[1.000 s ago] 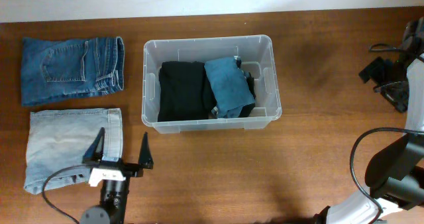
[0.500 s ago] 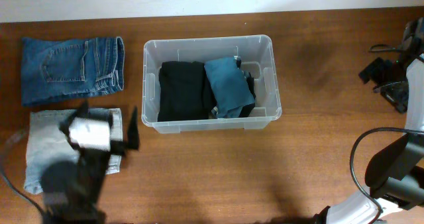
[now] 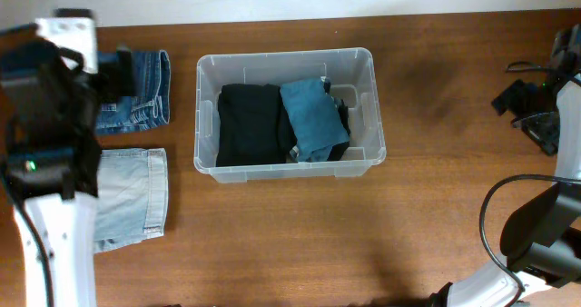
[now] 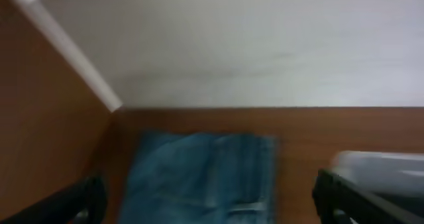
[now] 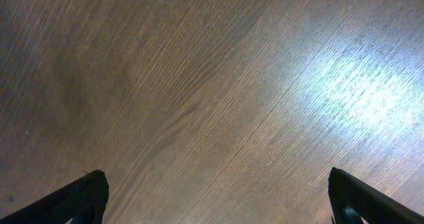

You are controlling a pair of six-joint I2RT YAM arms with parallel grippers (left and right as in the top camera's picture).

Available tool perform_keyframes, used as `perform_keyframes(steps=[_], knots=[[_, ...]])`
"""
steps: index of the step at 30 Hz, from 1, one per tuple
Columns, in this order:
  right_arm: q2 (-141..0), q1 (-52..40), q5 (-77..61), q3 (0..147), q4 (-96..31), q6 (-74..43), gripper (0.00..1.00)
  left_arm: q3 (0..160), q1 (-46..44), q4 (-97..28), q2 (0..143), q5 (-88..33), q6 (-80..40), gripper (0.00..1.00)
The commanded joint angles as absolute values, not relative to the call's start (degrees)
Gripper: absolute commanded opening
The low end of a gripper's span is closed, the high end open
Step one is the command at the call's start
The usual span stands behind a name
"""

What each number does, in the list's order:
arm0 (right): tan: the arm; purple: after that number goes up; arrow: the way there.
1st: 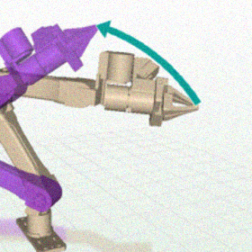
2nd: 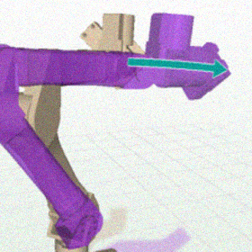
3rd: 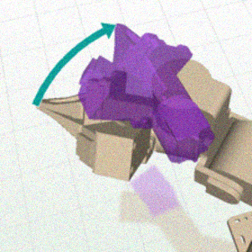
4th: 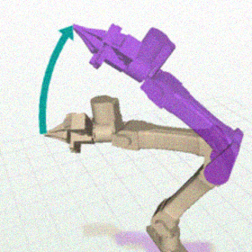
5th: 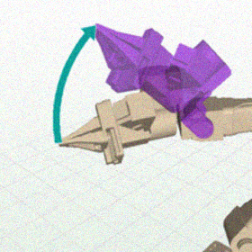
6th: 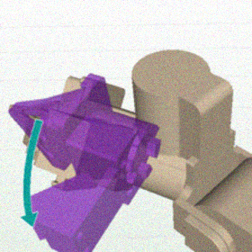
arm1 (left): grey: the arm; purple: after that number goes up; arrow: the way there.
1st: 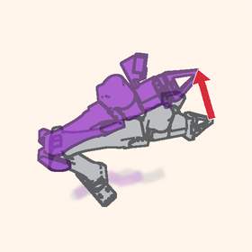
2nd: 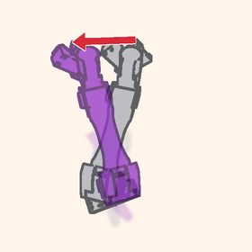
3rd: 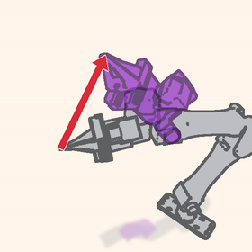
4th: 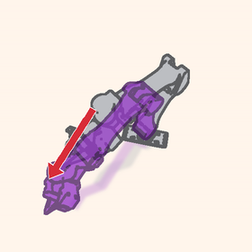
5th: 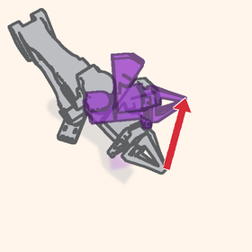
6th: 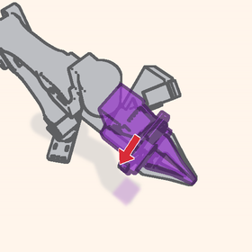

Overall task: Pack container
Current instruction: 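Move the left gripper over the light-grey denim on the left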

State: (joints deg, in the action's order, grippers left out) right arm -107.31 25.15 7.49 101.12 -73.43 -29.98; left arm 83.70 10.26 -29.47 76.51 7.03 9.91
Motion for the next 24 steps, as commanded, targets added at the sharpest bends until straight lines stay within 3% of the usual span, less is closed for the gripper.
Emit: perform_keyframes(steps=[1,3,17,24], knots=[[-107.42,25.15,8.19,101.01,-73.47,-30.52,0.98,84.68,16.95,-28.34,81.78,12.53,7.16,1.00],[-107.42,25.15,8.19,101.01,-73.47,-30.52,0.98,84.68,19.59,-27.57,84.68,10.94,7.22,0.99],[-107.42,25.15,8.19,101.01,-73.47,-30.52,0.98,84.68,44.03,-34.79,100.77,-33.39,22.11,0.99],[-107.42,25.15,8.19,101.01,-73.47,-30.52,0.98,84.68,51.70,-43.35,104.25,-30.26,25.02,0.99]])
